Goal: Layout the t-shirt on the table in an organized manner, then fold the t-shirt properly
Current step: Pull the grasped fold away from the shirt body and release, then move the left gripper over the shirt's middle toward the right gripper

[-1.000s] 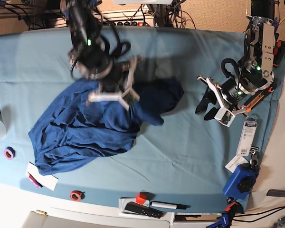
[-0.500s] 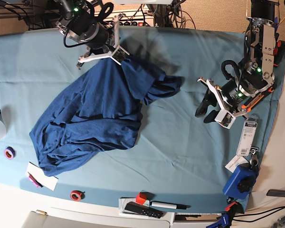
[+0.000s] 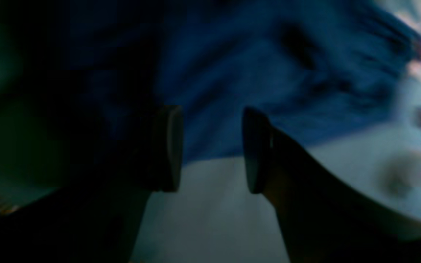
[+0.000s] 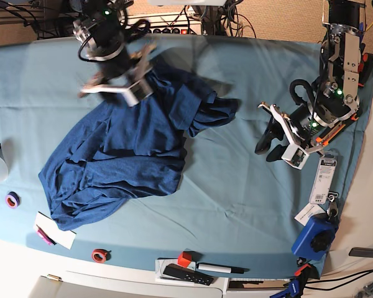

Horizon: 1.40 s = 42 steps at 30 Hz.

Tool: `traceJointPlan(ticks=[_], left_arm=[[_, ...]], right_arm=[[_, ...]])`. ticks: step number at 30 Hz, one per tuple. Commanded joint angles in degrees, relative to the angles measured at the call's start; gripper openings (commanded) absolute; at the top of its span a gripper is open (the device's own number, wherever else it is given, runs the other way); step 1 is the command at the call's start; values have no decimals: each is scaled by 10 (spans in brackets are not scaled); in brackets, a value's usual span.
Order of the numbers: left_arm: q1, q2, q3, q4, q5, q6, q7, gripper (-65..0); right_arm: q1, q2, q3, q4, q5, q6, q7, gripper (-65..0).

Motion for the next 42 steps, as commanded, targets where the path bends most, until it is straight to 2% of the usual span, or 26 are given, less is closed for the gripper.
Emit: traceJointPlan(ticks=[1,2,4,6,9,13,17,19,22,26,30,33,36,40,42], left_arm=[[-13,1,-2,9,-13,-20,-17,-445],[-19,10,-2,9,-11,-38,-12,-445],[-34,31,2,9,-10,-58,4,-445],[-53,45,22,8,-10,-59,18,-445],[-82,54,80,7,9,-57,17,-445],[-116,64,178,0,79,-26,10,-445],[-157,66,272,-37,141,16,-33,-445],[-182,80,306,-69,166,32,-39,-445],[-225,116,340,-136,187,35,-39,-445],[-284,176,362,-231,187,33,-45,-445],[-323,238,362,-294,183,15,-45,-445],[-332,272,362,-323,183,1,-44,-445],[-332,292,363,-356,184,0,-50,-445],[-337,301,365,-399,212,0,-89,-442],[-343,301,365,-409,238,0,-116,-388]], right_arm=[[2,2,1,10,-26,-24,8,-388],[2,2,2,10,-44,-42,-1,-388],[7,2,15,10,-41,-56,-28,-388],[10,2,44,10,-20,-56,-44,-388],[10,2,103,10,2,-56,-40,-388],[11,2,180,-16,53,-49,-37,-388],[11,2,225,-90,71,-42,-17,-388],[11,2,237,-117,71,-42,-6,-388],[11,2,241,-137,71,-42,5,-388],[14,2,241,-139,80,-42,8,-388],[30,2,241,-139,80,-33,9,-388],[49,2,241,-139,88,-33,10,-388],[70,2,241,-139,116,-31,14,-388],[94,1,241,-139,146,-14,16,-388],[99,-1,241,-139,149,-10,18,-388]])
